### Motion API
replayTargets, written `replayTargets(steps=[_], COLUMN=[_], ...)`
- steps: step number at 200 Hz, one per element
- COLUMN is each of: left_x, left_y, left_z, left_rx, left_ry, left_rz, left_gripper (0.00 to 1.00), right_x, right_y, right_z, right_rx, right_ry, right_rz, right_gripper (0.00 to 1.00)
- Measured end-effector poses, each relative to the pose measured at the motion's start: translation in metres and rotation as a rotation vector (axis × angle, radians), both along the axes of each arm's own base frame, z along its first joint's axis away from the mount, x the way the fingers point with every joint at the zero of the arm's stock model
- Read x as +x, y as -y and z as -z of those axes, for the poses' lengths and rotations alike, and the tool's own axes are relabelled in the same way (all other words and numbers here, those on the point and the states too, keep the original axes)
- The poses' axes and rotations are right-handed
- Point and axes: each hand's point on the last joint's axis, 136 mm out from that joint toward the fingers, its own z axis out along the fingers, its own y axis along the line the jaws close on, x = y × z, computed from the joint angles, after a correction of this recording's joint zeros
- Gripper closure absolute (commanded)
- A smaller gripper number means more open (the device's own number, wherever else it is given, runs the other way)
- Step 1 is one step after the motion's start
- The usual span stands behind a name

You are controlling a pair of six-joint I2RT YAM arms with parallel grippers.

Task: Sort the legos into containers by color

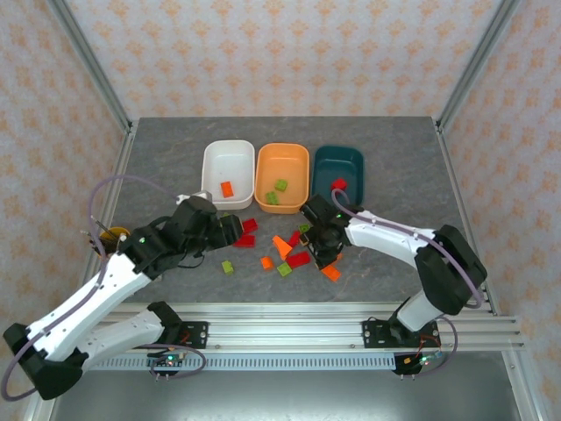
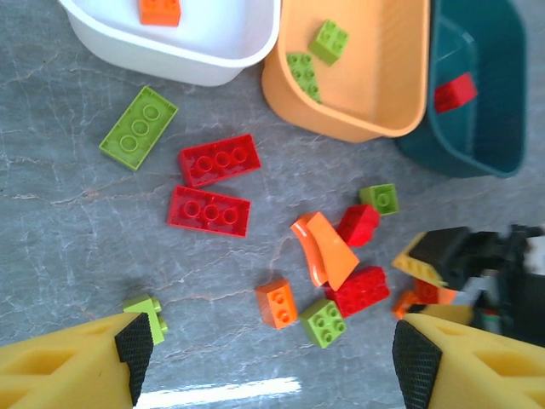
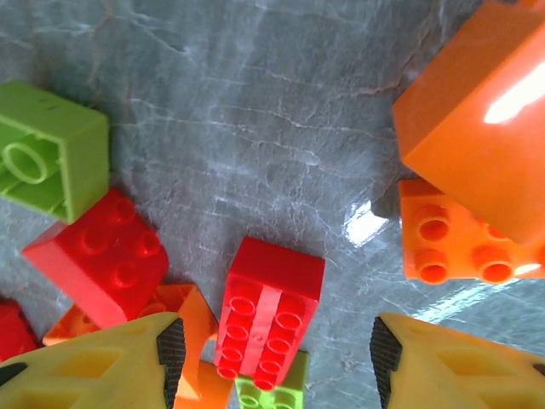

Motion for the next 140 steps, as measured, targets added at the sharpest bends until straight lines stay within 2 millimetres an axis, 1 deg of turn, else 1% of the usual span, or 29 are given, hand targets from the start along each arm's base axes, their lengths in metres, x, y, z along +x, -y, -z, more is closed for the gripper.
replayTargets(steps=[16,39,66,89,110,140], left_x=[-0.004,-0.007,-0.010,-0.012,-0.014,-0.013], left_y=[-0.003,-0.007,-0.009,-0.011,-0.013,-0.015], left_z=[-0.004,-0.001,0.001,0.000,-0.001,0.001], left_rx=[-0.019,-0.016,-0.011,-0.009,-0.010,-0.007], left_ry=[0.017,0.004,-0.002,0.000,0.005,0.003], left_rz=[-0.008,-0.016,-0.018,-0.020,-0.023,-0.033], left_gripper=[0.23,0.23,0.23,0.23,0.23,0.23], right_x=[0.000,-0.002,-0.003,-0.002,-0.002,-0.001], right_y=[-0.002,-0.004,-0.010,-0.013,-0.018,-0.026], right_z=[0.010,0.021,0.028,0.027,0.028,0.029], right_rx=[-0.005,-0.013,-0.009,-0.004,-0.003,0.006], right_ry=[-0.033,-0.073,-0.097,-0.103,-0.110,-0.124], right_rz=[0.031,0.058,0.079,0.100,0.112,0.117], right_gripper=[0.38,0.38,0.40,0.42,0.48,0.63])
